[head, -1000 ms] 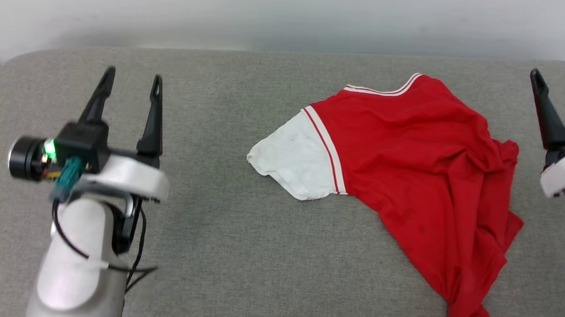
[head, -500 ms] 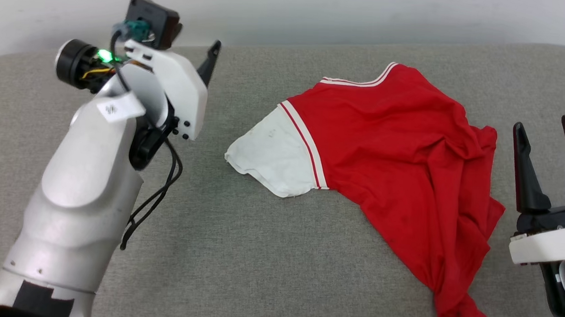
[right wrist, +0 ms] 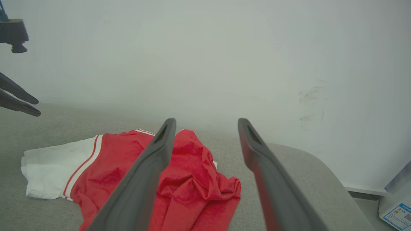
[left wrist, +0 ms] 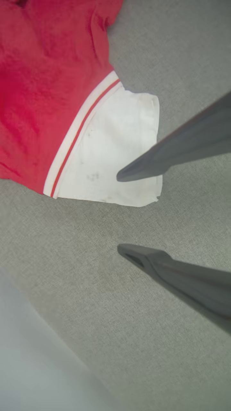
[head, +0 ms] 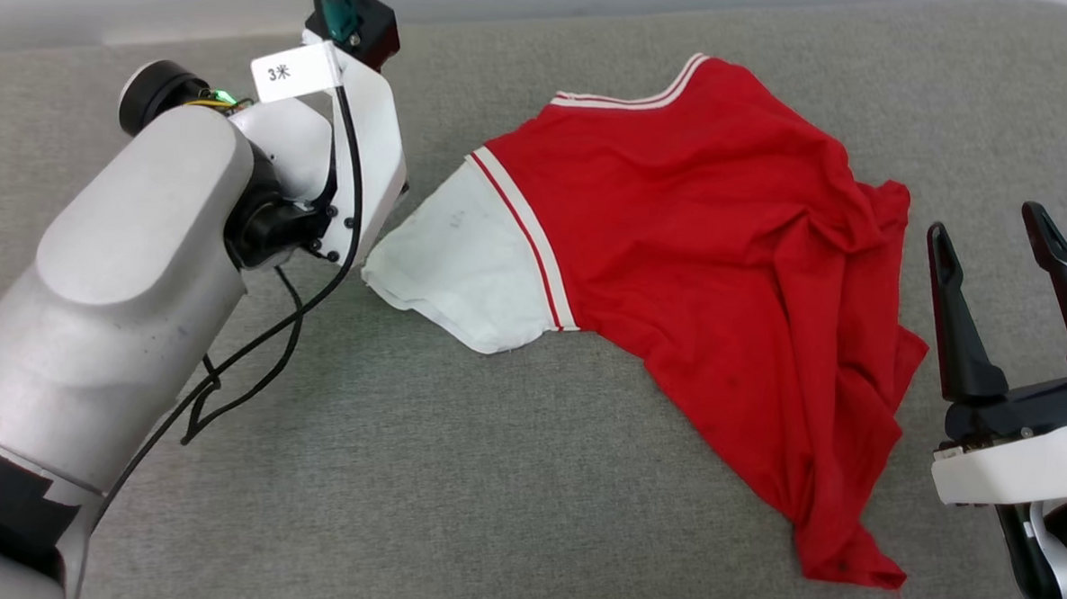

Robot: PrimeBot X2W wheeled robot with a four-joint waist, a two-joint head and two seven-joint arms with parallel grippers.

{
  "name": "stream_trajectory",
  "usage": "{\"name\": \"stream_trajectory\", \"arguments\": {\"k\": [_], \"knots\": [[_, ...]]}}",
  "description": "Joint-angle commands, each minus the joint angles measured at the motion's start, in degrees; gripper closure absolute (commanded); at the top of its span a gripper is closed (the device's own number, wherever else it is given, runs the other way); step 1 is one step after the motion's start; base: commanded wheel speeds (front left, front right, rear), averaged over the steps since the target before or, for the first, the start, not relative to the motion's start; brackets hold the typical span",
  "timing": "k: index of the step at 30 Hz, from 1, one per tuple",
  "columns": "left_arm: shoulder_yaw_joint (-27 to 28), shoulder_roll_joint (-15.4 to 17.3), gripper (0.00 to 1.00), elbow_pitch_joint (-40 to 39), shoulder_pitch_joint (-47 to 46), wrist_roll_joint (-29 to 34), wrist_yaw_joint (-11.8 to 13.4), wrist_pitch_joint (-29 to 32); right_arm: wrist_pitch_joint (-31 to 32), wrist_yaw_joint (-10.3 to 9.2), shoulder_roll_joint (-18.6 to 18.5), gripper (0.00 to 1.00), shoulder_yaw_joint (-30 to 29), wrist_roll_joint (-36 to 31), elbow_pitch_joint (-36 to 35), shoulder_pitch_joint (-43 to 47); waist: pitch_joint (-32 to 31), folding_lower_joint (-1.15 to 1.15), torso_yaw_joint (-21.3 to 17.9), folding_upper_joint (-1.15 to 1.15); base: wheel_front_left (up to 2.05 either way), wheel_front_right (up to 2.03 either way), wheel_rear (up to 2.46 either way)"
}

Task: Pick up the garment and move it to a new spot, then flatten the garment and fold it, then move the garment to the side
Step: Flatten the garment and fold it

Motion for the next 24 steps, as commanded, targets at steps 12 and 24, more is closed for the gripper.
{"name": "stream_trajectory", "arguments": {"k": [12,24], "knots": [[-14.1,4.7,0.0,2.3,-1.1,-7.5,0.0,10.8,-0.3,-0.04,-0.1,0.0,2.3,-0.4,0.6,-4.1,6.3,0.0,-4.4,0.0,0.0,0.0,0.0],[-20.6,8.2,1.0,-0.1,-3.3,-13.6,0.0,3.9,-0.5,-0.04,-1.8,0.0,1.2,-0.3,3.7,-4.2,4.1,0.0,-0.6,0.0,0.0,0.0,0.0]]}}
